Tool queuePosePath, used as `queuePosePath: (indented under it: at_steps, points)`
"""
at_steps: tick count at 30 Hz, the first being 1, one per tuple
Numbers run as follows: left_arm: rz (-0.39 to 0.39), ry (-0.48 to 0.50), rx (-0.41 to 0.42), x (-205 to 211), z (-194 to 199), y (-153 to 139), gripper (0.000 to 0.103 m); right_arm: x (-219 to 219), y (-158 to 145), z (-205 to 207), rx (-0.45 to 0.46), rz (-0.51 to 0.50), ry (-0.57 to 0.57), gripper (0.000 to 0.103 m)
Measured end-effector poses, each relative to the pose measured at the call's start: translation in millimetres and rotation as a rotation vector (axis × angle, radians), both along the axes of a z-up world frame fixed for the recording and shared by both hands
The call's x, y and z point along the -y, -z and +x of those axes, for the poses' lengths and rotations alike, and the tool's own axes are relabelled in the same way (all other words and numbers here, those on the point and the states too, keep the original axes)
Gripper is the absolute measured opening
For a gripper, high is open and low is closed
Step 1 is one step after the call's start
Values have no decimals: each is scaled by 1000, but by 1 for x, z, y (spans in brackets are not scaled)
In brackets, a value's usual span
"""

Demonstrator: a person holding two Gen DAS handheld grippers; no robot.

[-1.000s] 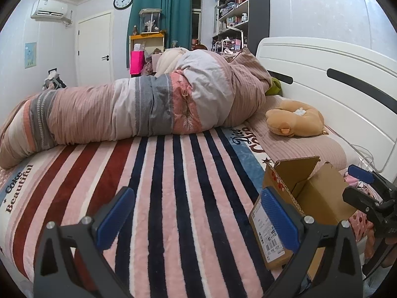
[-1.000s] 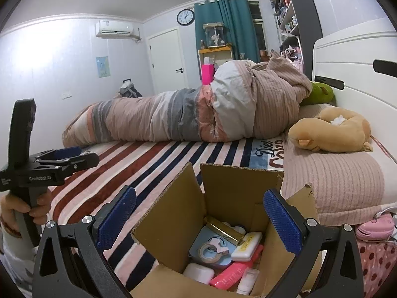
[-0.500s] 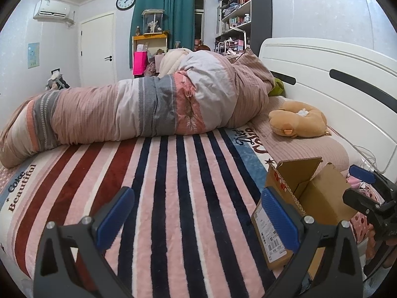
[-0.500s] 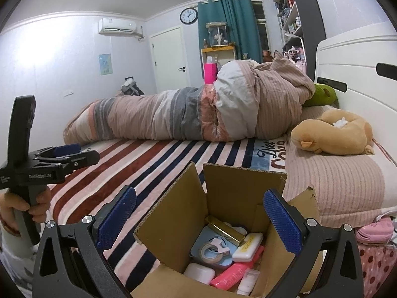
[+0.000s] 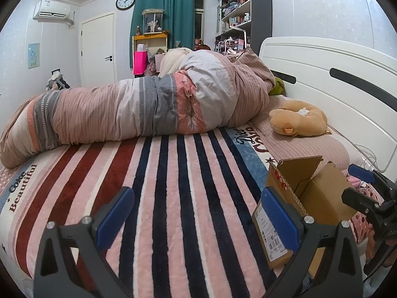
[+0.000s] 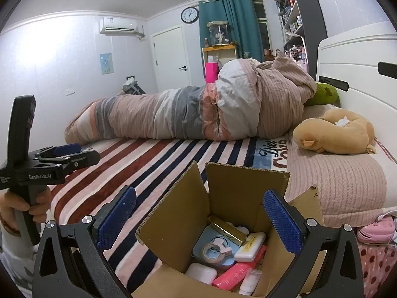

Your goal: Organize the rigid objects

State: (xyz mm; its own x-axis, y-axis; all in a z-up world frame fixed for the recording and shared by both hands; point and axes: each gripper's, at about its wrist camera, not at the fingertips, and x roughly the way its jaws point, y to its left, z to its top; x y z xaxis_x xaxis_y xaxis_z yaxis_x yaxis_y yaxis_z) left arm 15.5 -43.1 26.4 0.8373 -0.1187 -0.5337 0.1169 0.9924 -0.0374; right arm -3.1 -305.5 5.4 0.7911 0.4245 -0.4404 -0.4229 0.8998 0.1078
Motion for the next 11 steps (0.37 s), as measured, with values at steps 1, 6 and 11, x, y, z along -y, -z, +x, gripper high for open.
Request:
queuePosePath:
  at_steps: [1,6,11]
  points:
    - [1,-1,0,0,0,0,102,0,0,0,0,0,1,103]
    - [0,0,1,0,0,0,102,0,1,0,-1,-1,-1,103]
    - [1,0,0,0,0,0,102,-1,0,0,-1,-1,1,103]
